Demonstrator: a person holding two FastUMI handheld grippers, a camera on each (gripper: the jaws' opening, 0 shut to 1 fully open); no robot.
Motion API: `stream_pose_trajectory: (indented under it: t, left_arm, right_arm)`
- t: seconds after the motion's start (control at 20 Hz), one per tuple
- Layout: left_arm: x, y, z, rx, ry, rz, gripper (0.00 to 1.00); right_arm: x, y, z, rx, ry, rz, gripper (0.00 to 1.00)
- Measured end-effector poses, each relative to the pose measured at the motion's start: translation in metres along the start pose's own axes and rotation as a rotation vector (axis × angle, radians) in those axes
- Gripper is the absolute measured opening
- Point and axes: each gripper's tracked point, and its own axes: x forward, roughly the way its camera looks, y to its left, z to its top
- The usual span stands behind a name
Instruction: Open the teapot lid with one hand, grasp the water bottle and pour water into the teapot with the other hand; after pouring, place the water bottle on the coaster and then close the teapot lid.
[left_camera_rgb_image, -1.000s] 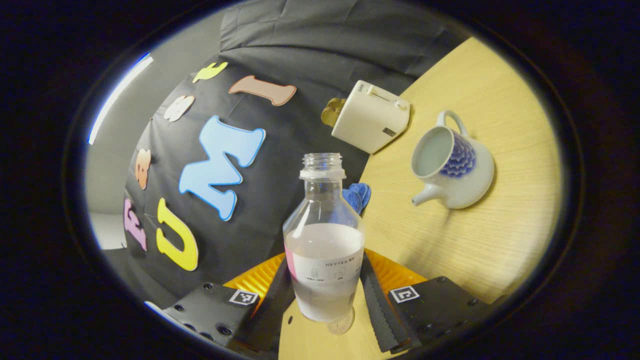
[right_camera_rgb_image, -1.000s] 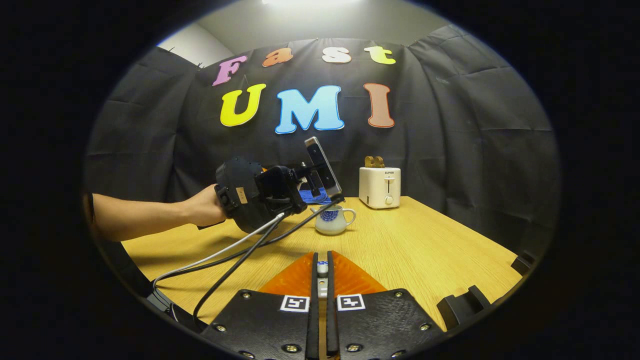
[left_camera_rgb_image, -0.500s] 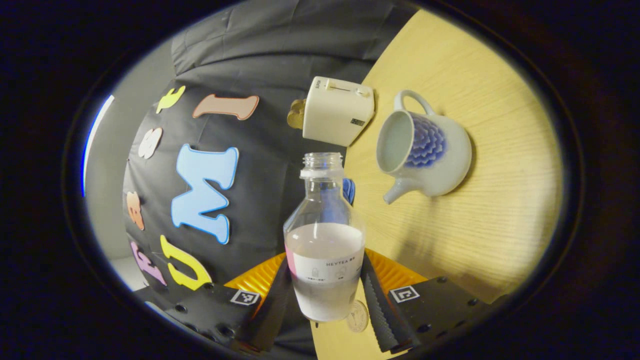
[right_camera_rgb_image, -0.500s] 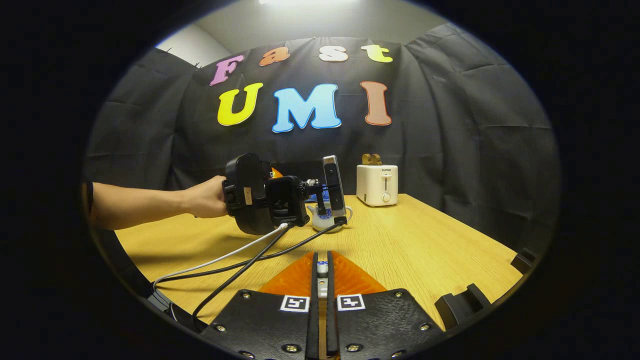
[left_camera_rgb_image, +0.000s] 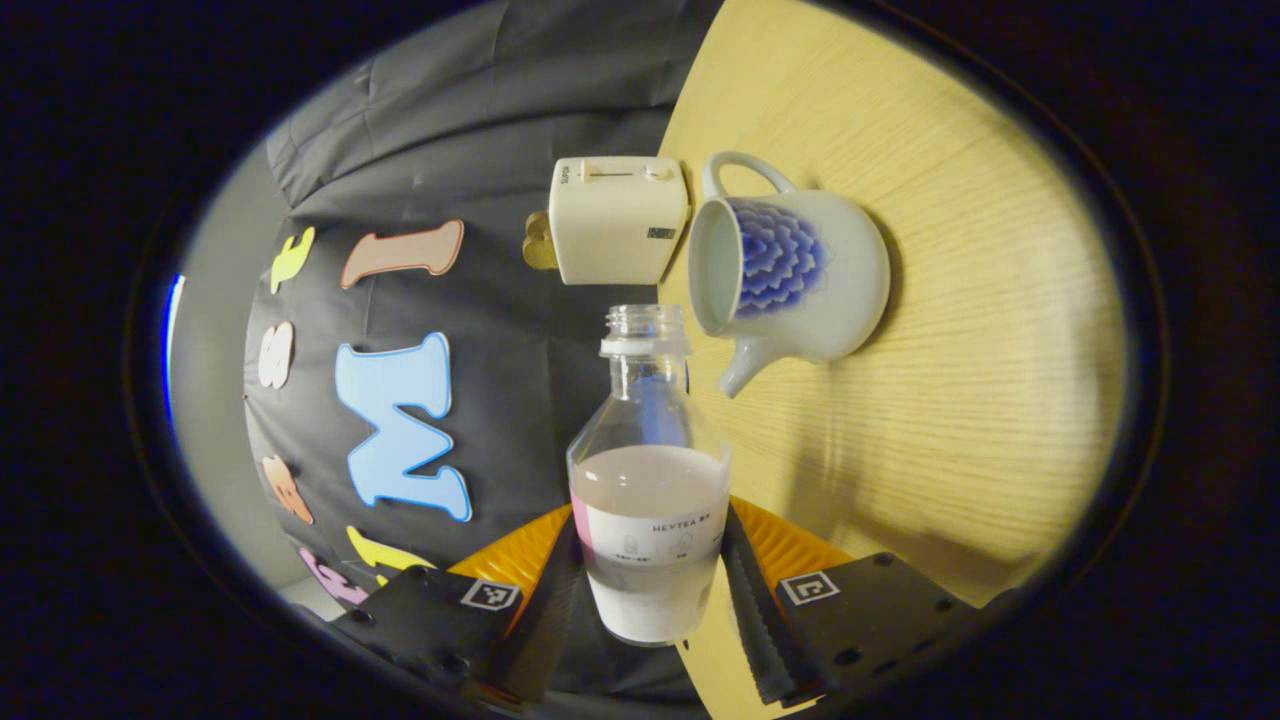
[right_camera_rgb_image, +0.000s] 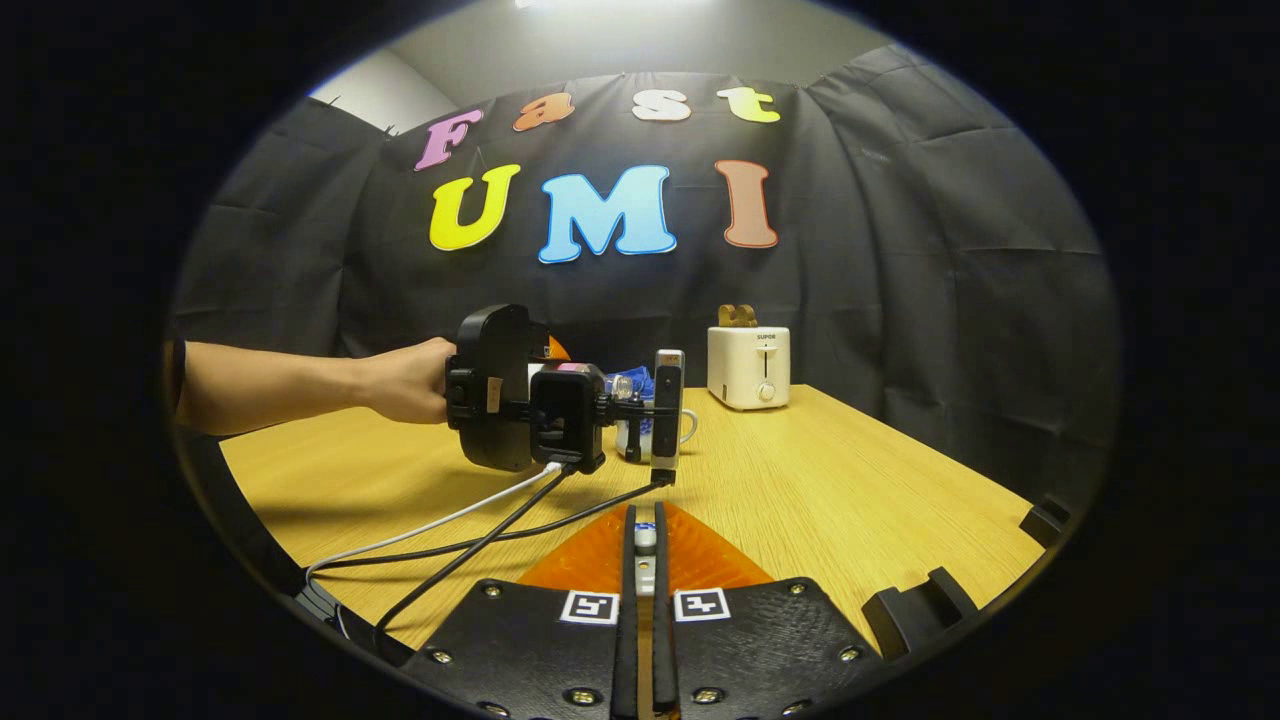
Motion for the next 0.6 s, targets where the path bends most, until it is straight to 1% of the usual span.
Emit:
stream_pose_trajectory:
  t: [0.15, 0.25, 0.4, 0.6]
  left_arm:
    - [-0.0019, -0.0004, 0.0028, 0.048, 0.003, 0.006, 0.87]
    - [-0.0028, -0.0004, 0.0057, 0.081, 0.000, -0.008, 0.87]
    - [-0.0052, 0.0023, 0.0078, 0.151, -0.002, -0.008, 0.87]
    - [-0.0064, 0.0050, 0.0079, 0.199, 0.005, -0.020, 0.87]
  right_arm:
    - [0.0010, -0.0020, -0.0002, 0.000, -0.001, -0.003, 0.06]
    - [0.0004, -0.0033, -0.0007, 0.002, -0.001, -0.005, 0.06]
    - [0.0008, -0.0063, 0.0001, -0.005, -0.005, -0.014, 0.06]
    - [0.0025, -0.0070, -0.0018, 0.007, 0.001, -0.007, 0.06]
